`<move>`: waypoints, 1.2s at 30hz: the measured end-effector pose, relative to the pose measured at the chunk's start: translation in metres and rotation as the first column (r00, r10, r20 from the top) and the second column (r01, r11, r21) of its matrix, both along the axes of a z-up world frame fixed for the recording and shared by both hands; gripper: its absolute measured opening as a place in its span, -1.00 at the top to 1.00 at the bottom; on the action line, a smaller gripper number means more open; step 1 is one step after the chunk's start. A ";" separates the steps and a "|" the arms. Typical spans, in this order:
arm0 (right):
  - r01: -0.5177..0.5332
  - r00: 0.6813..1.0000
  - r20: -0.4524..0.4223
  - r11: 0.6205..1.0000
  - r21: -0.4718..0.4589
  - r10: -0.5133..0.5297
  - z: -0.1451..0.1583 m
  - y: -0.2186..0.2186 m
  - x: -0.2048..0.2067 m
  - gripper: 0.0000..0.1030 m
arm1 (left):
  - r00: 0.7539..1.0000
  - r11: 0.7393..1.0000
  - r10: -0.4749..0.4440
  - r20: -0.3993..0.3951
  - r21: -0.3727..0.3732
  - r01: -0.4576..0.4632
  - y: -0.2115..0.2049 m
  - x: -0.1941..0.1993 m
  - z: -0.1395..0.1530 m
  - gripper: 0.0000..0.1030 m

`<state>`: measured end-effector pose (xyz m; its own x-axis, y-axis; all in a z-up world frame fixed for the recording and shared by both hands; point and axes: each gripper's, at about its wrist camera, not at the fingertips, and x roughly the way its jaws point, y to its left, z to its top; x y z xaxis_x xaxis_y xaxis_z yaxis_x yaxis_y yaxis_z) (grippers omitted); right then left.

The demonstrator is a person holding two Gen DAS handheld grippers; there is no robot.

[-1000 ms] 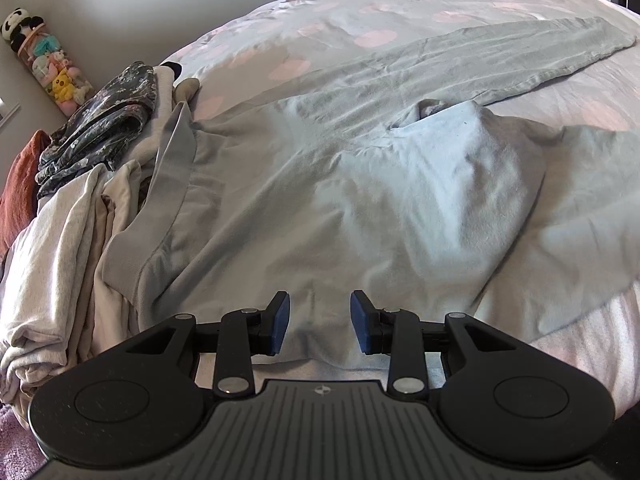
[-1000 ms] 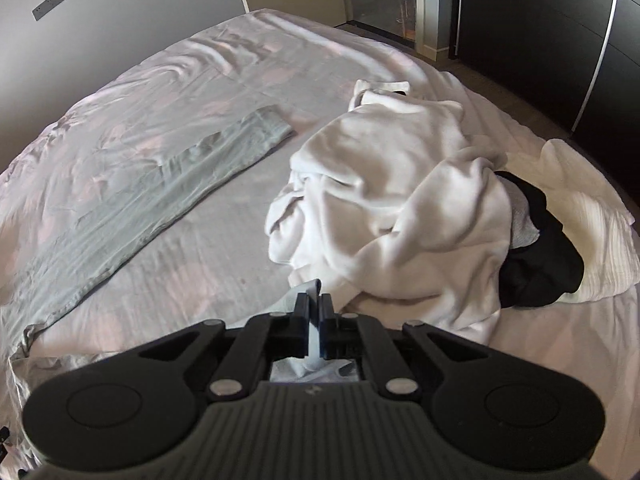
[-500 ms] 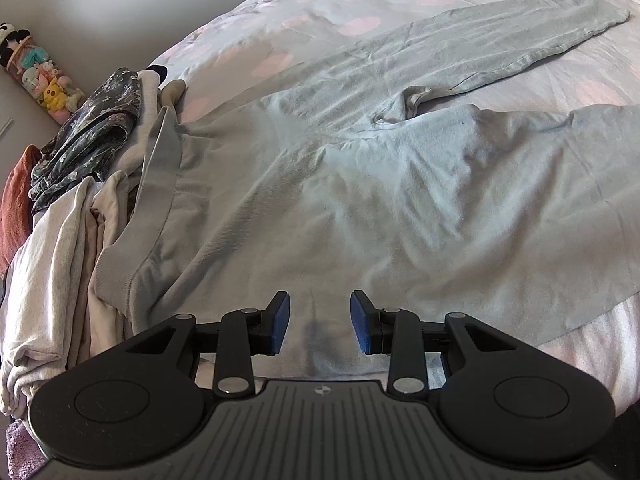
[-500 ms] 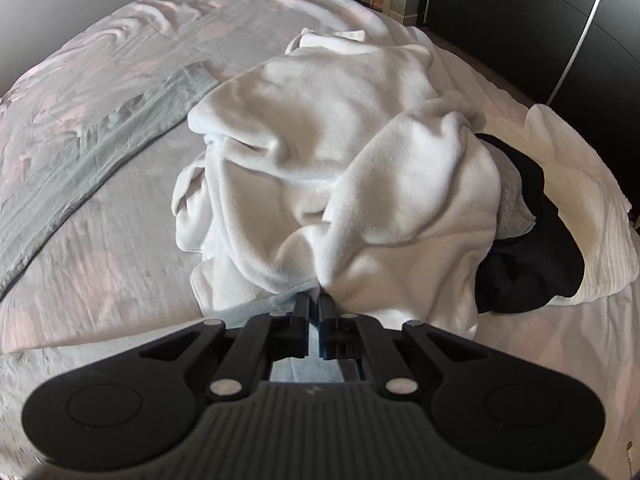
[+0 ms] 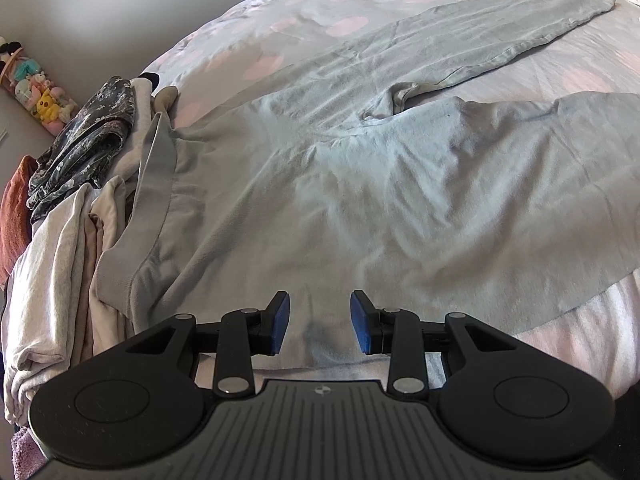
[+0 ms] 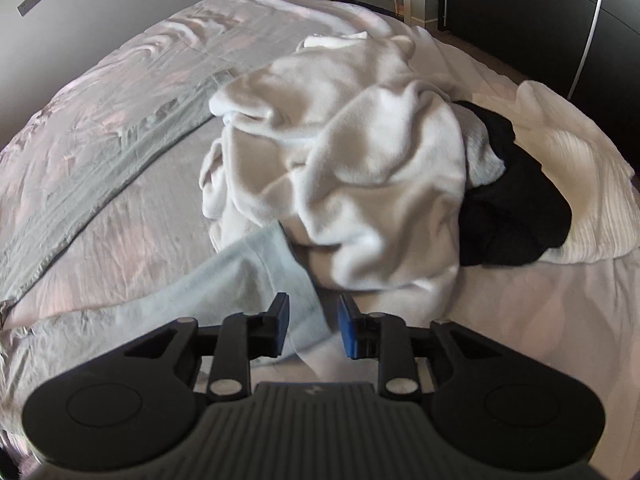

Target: Fold clothes

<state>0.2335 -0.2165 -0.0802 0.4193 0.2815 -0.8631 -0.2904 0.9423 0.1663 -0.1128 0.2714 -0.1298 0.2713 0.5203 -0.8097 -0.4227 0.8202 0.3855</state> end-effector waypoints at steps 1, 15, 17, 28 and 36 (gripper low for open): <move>0.010 1.000 -0.016 1.000 0.002 -0.010 -0.007 -0.004 -0.001 0.42 | 1.000 1.000 -0.003 -0.002 0.000 0.003 -0.001 0.000 0.000 0.39; 0.088 0.995 -0.045 0.993 0.075 -0.085 -0.047 0.010 0.017 0.15 | 1.000 1.000 0.001 -0.022 0.005 -0.001 -0.003 0.002 -0.002 0.37; 0.102 0.994 -0.054 0.990 0.093 -0.097 -0.050 0.009 0.015 0.34 | 1.000 1.000 -0.001 -0.025 0.005 0.001 -0.003 0.002 -0.003 0.37; 0.119 0.993 0.004 0.992 0.052 -0.119 0.011 -0.004 0.006 0.89 | 1.000 1.000 -0.006 -0.010 -0.004 0.006 -0.002 -0.001 -0.002 0.37; 0.188 0.981 -0.027 0.980 -0.068 -0.190 -0.029 -0.025 0.012 0.96 | 1.000 1.000 0.003 -0.008 -0.010 -0.003 0.003 -0.016 0.001 0.37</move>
<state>0.2460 -0.2417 -0.1092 0.4308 0.1428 -0.8911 -0.1012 0.9888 0.1096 -0.1290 0.2747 -0.1284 0.2634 0.5126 -0.8172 -0.4217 0.8231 0.3804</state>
